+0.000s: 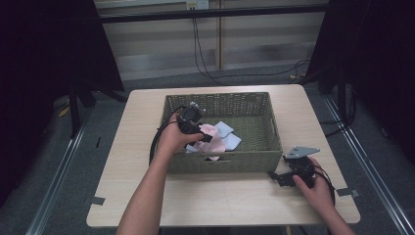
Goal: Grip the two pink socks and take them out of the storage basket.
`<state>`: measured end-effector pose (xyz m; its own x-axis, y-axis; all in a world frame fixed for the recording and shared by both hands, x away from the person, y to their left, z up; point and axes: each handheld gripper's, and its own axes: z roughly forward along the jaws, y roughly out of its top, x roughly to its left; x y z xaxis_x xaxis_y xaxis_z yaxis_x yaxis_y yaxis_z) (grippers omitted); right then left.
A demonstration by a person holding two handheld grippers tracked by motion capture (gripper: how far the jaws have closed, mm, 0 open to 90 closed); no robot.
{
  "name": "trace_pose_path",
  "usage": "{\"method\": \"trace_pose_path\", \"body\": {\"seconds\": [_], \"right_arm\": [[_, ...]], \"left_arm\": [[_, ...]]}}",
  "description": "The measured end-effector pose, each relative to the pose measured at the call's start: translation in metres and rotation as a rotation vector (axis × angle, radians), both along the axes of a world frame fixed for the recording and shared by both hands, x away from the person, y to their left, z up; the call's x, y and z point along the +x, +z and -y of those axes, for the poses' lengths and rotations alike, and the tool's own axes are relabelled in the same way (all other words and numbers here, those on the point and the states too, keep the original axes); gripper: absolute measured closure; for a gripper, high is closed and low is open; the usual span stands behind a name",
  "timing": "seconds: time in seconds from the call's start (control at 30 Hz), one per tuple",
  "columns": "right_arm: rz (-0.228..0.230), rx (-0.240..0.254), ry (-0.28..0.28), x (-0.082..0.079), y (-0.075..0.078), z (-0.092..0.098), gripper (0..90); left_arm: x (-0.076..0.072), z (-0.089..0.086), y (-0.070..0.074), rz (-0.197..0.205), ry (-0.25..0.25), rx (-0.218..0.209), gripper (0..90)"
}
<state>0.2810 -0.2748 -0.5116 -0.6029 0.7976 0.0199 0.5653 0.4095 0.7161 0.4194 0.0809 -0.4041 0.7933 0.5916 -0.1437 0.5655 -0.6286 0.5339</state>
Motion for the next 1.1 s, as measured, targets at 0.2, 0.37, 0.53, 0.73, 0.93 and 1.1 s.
{"method": "trace_pose_path", "body": {"seconds": [0.2,0.37,0.53,0.73,0.93,1.1], "right_arm": [[0.0,0.0,0.0,0.0,0.0,0.0,10.2],[0.0,0.0,0.0,0.0,0.0,0.0,10.2],[0.0,0.0,0.001,0.0,0.0,0.0,10.2],[0.001,0.001,0.003,0.0,0.0,0.0,10.3],[0.0,0.001,0.003,0.0,0.0,0.0,10.2],[0.0,0.002,0.003,0.0,0.0,0.0,10.2]], "left_arm": [[0.005,0.003,-0.004,-0.058,0.007,0.036,47.3],[0.01,0.002,-0.007,-0.122,-0.009,0.031,73.9],[0.009,0.0,-0.004,-0.135,-0.017,0.033,87.0],[0.005,-0.013,0.017,-0.106,0.005,0.015,87.2],[0.001,-0.022,0.036,-0.087,0.012,0.009,87.3],[-0.004,-0.029,0.053,-0.068,0.02,0.012,87.3]]}}
